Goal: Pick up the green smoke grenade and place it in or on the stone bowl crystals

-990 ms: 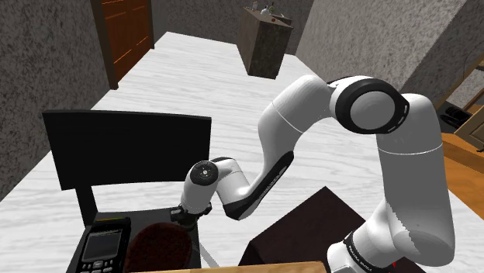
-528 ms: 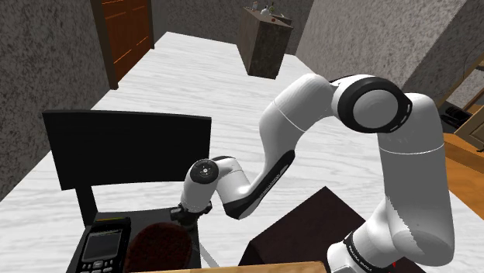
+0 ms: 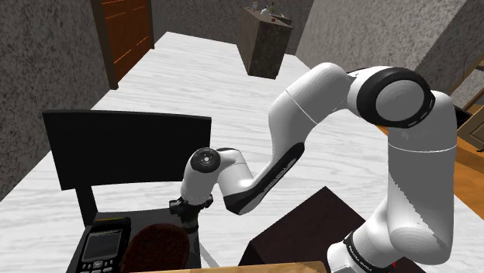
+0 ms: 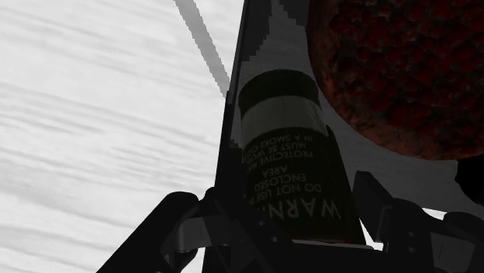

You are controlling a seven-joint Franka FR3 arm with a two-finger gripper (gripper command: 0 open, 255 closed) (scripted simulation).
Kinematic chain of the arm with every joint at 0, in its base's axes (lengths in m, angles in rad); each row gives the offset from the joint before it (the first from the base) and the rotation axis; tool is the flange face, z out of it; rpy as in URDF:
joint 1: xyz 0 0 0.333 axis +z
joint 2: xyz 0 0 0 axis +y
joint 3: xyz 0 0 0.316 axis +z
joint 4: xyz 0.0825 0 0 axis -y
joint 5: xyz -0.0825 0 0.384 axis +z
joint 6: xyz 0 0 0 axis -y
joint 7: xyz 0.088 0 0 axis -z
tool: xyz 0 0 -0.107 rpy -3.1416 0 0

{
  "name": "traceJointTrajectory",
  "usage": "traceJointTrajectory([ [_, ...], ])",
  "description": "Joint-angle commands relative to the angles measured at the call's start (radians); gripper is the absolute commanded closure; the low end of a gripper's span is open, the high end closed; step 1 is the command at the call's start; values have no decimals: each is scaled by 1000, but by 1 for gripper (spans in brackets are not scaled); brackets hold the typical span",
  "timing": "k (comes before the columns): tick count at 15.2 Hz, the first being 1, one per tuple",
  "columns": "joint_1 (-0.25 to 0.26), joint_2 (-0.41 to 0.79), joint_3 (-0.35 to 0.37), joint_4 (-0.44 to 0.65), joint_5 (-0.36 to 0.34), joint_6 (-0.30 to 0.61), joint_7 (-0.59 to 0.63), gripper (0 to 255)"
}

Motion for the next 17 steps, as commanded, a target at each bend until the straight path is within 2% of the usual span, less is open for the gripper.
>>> traceJointTrajectory([
  [1, -17, -26, 21, -11, 27, -13, -23, 255],
  [17, -135, -212, 175, -50, 256, -123, -205, 255],
])
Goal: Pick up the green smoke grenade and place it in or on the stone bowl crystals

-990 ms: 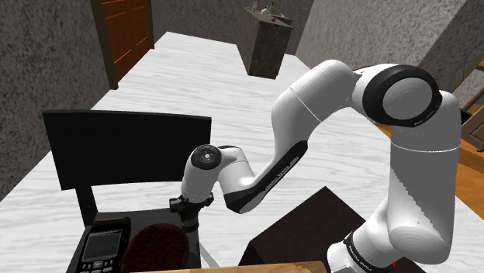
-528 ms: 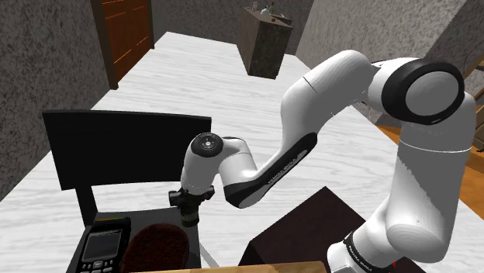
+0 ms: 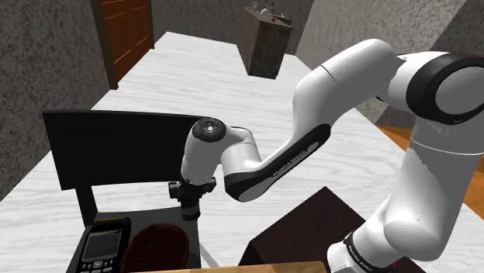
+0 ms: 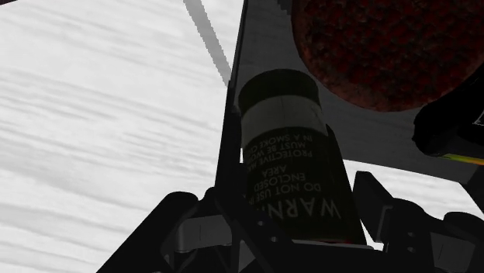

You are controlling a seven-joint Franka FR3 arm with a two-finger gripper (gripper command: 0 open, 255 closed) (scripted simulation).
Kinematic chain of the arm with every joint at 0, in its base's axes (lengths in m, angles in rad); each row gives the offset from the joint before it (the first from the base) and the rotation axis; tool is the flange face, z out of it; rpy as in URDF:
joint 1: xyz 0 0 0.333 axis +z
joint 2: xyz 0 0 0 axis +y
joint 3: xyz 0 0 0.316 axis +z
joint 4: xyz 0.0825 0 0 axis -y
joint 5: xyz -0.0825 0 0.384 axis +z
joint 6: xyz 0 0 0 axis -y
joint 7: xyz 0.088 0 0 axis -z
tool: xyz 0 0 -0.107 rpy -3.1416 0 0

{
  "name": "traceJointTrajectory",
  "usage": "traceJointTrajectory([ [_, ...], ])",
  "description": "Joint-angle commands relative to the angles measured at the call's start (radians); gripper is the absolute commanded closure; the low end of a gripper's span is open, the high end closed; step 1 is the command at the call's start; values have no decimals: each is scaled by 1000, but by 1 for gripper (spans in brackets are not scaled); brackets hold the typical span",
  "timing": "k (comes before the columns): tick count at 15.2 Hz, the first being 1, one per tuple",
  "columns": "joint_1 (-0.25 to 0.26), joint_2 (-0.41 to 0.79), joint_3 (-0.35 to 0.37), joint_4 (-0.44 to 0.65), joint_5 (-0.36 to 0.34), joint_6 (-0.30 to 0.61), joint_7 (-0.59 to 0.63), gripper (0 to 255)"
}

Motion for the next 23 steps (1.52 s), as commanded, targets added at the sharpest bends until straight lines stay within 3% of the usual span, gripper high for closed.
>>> traceJointTrajectory([
  [1, -14, -22, 17, -1, 29, -14, -23, 255],
  [7, -47, -83, 61, 1, 112, -57, -87, 255],
  [19, 225, 54, 94, 245, 42, -269, 173, 255],
  [23, 242, 89, 71, 236, 3, -237, 204, 255],
])
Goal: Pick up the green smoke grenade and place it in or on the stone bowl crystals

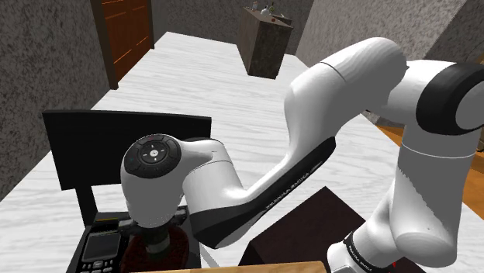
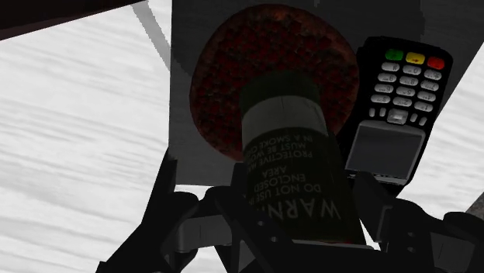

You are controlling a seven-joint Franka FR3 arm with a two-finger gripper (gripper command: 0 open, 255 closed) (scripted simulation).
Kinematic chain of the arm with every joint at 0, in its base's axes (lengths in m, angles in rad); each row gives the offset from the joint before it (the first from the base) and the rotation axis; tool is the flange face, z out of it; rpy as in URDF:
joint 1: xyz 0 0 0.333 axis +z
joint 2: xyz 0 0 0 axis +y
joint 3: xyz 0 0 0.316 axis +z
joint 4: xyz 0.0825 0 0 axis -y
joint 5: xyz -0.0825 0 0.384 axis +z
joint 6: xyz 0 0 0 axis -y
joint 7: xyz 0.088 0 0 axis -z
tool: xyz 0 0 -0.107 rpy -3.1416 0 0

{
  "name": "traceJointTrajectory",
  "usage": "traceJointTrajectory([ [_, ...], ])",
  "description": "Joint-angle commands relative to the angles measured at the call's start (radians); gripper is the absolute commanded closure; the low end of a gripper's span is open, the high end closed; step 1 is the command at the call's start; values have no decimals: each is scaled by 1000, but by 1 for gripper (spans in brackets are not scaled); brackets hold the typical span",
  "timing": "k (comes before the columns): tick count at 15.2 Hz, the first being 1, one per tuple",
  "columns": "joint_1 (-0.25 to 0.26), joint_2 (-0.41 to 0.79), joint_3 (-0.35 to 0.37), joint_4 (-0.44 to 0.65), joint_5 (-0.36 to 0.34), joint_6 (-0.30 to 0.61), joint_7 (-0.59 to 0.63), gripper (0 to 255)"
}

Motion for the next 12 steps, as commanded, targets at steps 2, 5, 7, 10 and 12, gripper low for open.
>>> traceJointTrajectory([
  [2, 16, 29, -19, -3, -32, 23, 26, 255],
  [5, 30, 56, -38, -5, -62, 46, 49, 255],
  [7, 40, 75, -51, -6, -81, 60, 64, 255],
  [10, 54, 103, -71, -5, -111, 82, 87, 255],
  [12, 65, 123, -85, -4, -131, 96, 102, 255],
])
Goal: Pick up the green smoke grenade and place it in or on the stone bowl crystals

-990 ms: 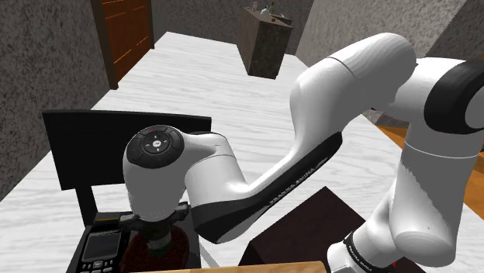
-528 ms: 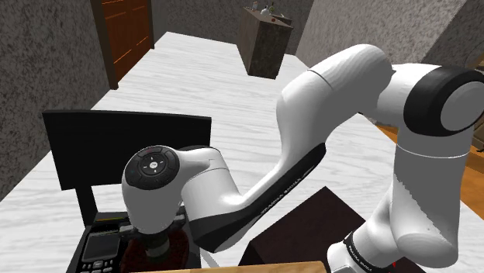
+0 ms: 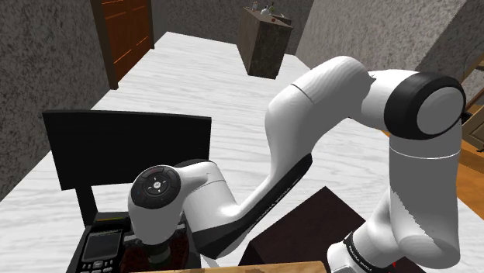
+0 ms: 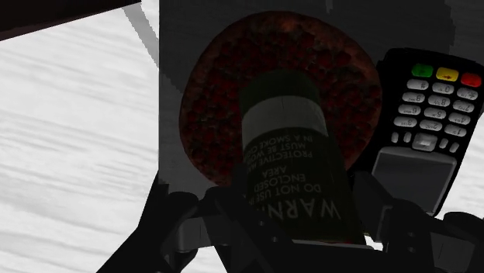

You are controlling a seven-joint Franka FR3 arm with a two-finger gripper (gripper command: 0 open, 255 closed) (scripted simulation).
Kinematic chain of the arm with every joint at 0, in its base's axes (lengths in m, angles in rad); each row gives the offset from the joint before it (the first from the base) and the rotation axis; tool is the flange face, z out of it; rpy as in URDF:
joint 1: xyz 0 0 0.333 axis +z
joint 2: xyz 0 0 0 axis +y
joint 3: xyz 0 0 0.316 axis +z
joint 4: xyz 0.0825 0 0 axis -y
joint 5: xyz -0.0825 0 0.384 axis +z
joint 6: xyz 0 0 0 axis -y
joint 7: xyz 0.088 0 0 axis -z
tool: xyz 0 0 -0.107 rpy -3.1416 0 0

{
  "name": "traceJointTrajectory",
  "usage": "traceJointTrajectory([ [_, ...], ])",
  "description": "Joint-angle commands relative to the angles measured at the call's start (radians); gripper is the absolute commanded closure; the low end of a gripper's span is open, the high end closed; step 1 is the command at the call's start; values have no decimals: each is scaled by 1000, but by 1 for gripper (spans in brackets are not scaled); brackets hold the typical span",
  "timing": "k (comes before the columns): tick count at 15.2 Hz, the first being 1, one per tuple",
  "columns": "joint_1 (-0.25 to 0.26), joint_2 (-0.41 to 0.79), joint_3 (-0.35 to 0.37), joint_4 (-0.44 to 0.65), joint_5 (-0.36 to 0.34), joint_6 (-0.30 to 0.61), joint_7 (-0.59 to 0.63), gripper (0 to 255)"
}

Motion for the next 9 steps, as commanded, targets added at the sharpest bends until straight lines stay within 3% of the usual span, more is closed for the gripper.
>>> traceJointTrajectory([
  [1, 10, 21, -14, 5, -19, 13, 13, 255],
  [9, 14, 28, -19, 6, -26, 18, 18, 255],
])
